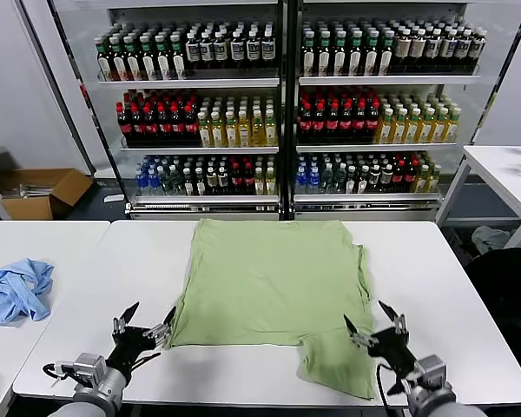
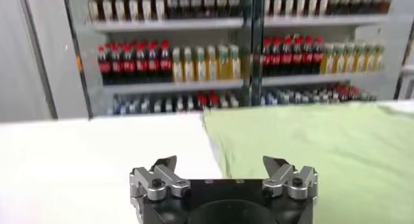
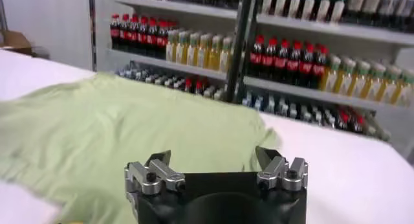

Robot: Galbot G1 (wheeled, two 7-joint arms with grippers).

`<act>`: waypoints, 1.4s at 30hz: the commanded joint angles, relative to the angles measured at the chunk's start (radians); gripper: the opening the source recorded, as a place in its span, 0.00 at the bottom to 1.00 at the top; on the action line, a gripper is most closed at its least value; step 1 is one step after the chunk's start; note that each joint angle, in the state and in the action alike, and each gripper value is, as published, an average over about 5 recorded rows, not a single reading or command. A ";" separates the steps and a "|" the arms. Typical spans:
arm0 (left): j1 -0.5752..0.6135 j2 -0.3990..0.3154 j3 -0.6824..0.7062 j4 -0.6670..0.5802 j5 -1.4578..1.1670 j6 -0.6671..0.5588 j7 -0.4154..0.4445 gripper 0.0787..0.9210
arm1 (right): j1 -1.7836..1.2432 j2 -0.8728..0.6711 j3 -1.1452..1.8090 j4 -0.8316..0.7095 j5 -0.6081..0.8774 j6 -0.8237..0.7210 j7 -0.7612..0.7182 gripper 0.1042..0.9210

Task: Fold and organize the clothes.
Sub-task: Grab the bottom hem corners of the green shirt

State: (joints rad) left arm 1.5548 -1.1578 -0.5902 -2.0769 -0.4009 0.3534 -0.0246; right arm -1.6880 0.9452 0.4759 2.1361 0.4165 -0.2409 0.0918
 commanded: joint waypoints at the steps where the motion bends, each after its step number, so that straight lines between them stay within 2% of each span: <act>1: 0.048 0.017 0.012 0.032 -0.044 0.087 -0.034 0.88 | -0.101 -0.004 -0.001 0.025 0.018 0.018 0.015 0.88; 16: -0.003 -0.005 0.016 0.098 -0.027 0.107 -0.054 0.88 | -0.082 0.005 -0.051 -0.002 0.063 -0.006 0.081 0.86; 18: -0.004 -0.008 0.018 0.096 -0.024 0.120 -0.061 0.88 | -0.082 0.004 -0.056 -0.002 0.071 -0.016 0.092 0.82; 24: 0.004 -0.011 0.024 0.089 -0.023 0.133 -0.059 0.86 | -0.080 0.004 -0.078 -0.007 0.079 -0.028 0.102 0.62; 27: 0.001 -0.014 0.030 0.093 -0.023 0.133 -0.056 0.79 | -0.069 0.004 -0.081 -0.013 0.096 -0.030 0.102 0.51; 38: 0.002 -0.034 0.055 0.088 -0.014 0.131 -0.050 0.41 | -0.050 0.004 -0.079 -0.026 0.124 -0.034 0.100 0.12; 42: 0.002 -0.042 0.061 0.083 -0.010 0.121 -0.046 0.27 | -0.043 0.004 -0.075 -0.030 0.126 -0.034 0.097 0.02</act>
State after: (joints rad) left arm 1.5546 -1.1917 -0.5394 -1.9966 -0.4158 0.4706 -0.0734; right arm -1.7324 0.9477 0.4069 2.1083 0.5343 -0.2708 0.1828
